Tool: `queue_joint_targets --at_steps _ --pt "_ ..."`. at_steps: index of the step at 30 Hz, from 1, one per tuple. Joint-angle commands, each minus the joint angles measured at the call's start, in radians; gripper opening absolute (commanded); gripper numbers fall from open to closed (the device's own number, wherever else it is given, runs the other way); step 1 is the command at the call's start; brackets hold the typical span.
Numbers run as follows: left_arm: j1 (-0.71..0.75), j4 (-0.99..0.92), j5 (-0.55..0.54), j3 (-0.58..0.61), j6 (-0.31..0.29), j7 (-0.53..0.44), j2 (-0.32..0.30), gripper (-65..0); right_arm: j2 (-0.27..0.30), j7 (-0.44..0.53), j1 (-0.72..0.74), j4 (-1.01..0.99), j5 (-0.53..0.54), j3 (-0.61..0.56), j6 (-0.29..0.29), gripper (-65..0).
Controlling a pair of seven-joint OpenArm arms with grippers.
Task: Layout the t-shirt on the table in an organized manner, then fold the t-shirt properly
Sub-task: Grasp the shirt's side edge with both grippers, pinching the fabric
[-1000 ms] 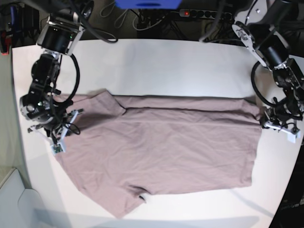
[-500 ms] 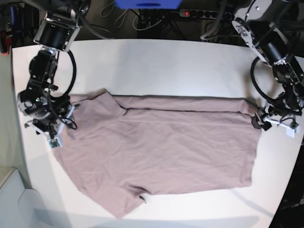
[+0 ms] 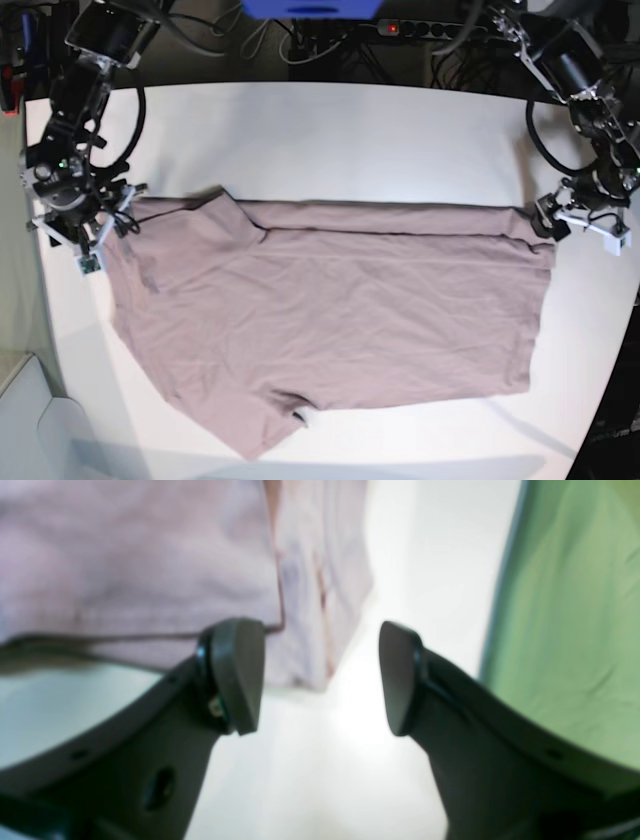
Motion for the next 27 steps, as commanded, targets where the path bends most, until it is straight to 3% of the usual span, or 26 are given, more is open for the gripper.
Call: queue_joint_targets --at_steps 1,18,27 --pt "-0.014 0.004 -0.014 0.000 -0.004 -0.018 -0.019 -6.4 0.008 0.018 0.014 0.019 0.005 0.010 0.003 -28.5" --pt "0.001 -0.035 -0.007 0.003 -0.002 -0.027 -0.060 -6.5 0.009 0.018 -0.009 0.019 0.007 0.024 0.003 -28.5" --pt "-0.030 -0.036 -0.007 0.148 0.005 -0.084 -0.059 -6.5 0.008 0.018 -0.030 0.020 0.007 0.024 0.003 -28.5"
